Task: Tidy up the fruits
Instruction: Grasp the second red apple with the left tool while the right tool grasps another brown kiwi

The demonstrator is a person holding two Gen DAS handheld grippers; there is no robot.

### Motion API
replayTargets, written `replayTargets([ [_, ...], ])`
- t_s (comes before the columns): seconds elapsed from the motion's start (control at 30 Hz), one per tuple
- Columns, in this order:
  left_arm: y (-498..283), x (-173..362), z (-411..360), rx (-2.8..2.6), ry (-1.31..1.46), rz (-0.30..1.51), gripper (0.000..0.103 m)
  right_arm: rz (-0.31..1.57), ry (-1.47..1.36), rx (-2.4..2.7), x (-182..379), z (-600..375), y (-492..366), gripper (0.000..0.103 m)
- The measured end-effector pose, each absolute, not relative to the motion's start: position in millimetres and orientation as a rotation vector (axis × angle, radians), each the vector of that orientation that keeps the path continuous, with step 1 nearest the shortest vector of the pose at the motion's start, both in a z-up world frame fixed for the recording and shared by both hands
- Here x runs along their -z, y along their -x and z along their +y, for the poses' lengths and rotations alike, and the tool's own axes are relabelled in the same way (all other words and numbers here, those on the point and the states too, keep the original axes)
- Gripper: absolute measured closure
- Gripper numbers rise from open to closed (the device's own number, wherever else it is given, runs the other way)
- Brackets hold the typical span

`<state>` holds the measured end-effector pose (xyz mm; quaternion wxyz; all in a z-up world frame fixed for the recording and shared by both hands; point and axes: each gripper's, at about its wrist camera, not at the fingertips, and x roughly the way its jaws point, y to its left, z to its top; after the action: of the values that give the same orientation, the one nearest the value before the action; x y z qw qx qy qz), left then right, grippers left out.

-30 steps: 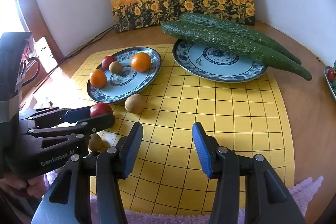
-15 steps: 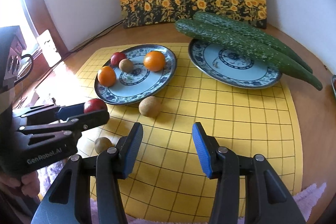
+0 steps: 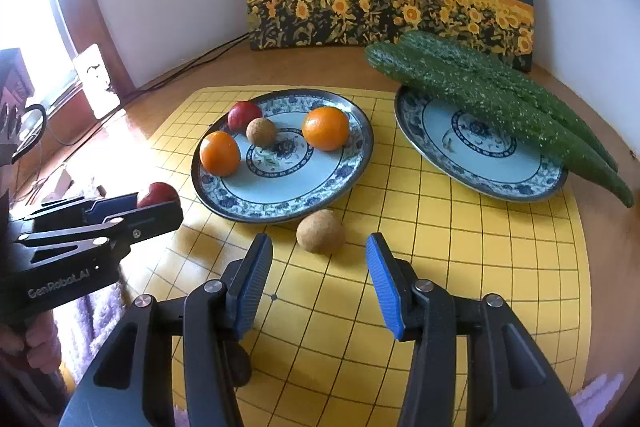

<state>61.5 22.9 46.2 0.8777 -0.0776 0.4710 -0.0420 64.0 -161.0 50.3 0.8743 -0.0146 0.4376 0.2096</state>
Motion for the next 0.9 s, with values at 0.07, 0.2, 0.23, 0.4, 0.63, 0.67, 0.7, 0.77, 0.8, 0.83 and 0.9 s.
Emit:
replayTargets([
  [0.07,-61.9,-45.4,24.4,0.083,0.166,0.983,0.068,0.913,0.036,-0.434,-49.7,-159.5,-64.9,0.053],
  [0.2,-62.4,-44.8,27.4,0.076,0.176,0.982,0.068,0.920,0.044,-0.422,-47.2,-158.3,-67.1,0.057],
  [0.23,-62.6,-44.6,27.9,0.076,0.178,0.981,0.068,0.923,0.044,-0.424,-46.5,-158.3,-67.6,0.059],
  [0.4,-62.7,-42.6,31.2,0.070,0.185,0.982,0.068,0.924,0.053,-0.425,-44.7,-157.8,-69.4,0.061],
  [0.63,-62.5,-43.3,30.7,0.074,0.185,0.978,0.068,0.925,0.065,-0.427,-43.4,-155.9,-70.6,0.065],
  [0.67,-62.3,-43.4,30.4,0.075,0.184,0.977,0.068,0.925,0.067,-0.429,-43.5,-155.5,-70.7,0.066],
  [0.7,-61.8,-43.6,30.3,0.075,0.184,0.977,0.068,0.924,0.069,-0.430,-43.5,-155.1,-70.8,0.067],
  [0.77,-61.6,-43.9,30.2,0.074,0.185,0.977,0.068,0.924,0.072,-0.433,-43.6,-154.1,-70.9,0.071],
  [0.8,-61.6,-44.0,30.4,0.074,0.184,0.977,0.068,0.924,0.074,-0.433,-43.6,-153.7,-70.9,0.072],
  [0.83,-61.6,-44.2,30.5,0.073,0.184,0.977,0.068,0.924,0.074,-0.433,-43.7,-153.6,-70.8,0.073],
  [0.9,-61.2,-44.6,30.2,0.073,0.183,0.976,0.068,0.925,0.068,-0.432,-43.7,-153.9,-71.0,0.074],
])
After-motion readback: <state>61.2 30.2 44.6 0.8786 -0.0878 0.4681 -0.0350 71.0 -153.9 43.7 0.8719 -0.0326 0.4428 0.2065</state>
